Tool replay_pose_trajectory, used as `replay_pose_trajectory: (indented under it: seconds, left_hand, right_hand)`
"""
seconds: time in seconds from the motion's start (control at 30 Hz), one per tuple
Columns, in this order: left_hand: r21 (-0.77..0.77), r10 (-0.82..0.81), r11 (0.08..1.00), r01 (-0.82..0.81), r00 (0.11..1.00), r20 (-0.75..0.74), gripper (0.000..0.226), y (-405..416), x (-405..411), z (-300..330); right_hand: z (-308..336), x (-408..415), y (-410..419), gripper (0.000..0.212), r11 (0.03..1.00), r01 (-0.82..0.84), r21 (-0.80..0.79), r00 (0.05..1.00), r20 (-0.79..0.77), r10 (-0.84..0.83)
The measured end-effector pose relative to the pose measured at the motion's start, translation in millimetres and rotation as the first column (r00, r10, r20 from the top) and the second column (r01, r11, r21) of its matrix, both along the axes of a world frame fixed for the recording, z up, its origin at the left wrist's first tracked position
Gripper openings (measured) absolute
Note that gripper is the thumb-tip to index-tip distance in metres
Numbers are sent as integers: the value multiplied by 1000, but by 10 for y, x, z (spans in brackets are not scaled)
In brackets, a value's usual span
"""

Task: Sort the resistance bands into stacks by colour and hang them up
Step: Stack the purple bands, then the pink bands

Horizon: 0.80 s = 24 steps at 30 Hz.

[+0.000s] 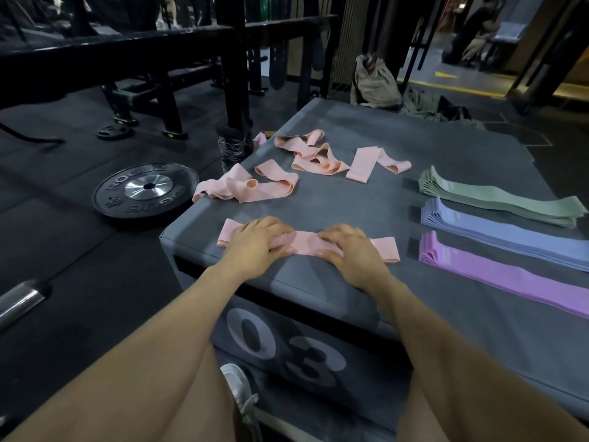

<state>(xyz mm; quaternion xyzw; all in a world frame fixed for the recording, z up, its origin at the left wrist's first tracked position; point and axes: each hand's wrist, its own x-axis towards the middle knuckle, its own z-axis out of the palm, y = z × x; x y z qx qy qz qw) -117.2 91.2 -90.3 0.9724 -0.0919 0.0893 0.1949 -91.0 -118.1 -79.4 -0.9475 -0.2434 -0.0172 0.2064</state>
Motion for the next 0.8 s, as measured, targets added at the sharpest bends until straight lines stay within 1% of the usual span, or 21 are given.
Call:
replay_pose_trajectory:
  seconds: [0.07, 0.17, 0.23, 0.3, 0.37, 0.43, 0.53, 0.6, 0.7, 0.77, 0.8]
  left_hand:
    - [-23, -8, 1000, 9, 1000, 12, 43, -1, -4, -9]
    - [-192, 19, 981, -4, 997, 77, 35, 5, -12, 46]
    - [-268, 105, 961, -69, 987, 124, 33, 30, 15, 150]
    - [-310, 207, 937, -162, 971, 120, 33, 96, 84, 263]
    - [-350, 275, 910, -223, 956, 105, 33, 187, 185, 355]
    - [-325, 321, 907, -266, 939, 126, 36, 291, 302, 416]
    - [-165, 328, 939, -303, 932, 155, 42, 437, 480, 466]
    - [-85, 296, 954, -289, 951, 91, 44, 501, 597, 466]
    - [-110, 313, 943, -313, 949, -15, 37, 586, 743, 381]
    - [-127, 352, 927, -353, 935, -29, 27, 641, 829, 338]
    - [-168, 374, 911, -376, 927, -45, 26, 652, 862, 343]
  right_hand:
    - [4, -15, 18, 40, 1000, -6, 29, 1000, -4, 6]
    - [75, -2, 112, 42, 996, 26, 90, 1000, -19, -24]
    - [164, 51, 233, 41, 989, 60, 138, 997, -51, -53]
    - [259, 150, 388, 41, 981, 73, 178, 996, -72, -61]
    - [352, 276, 564, 40, 973, 86, 214, 994, -87, -69]
    - [412, 419, 753, 38, 972, 79, 221, 994, -88, -61]
    - [434, 625, 1003, 36, 974, 65, 215, 995, -92, -47]
    - [405, 743, 1098, 36, 976, 77, 203, 992, -116, -54]
    - [333, 878, 1149, 39, 986, 69, 153, 991, -121, -51]
    - [285, 945, 1151, 40, 989, 61, 135, 990, -138, -43]
    - [266, 968, 1150, 40, 990, 60, 128, 987, -153, -40]
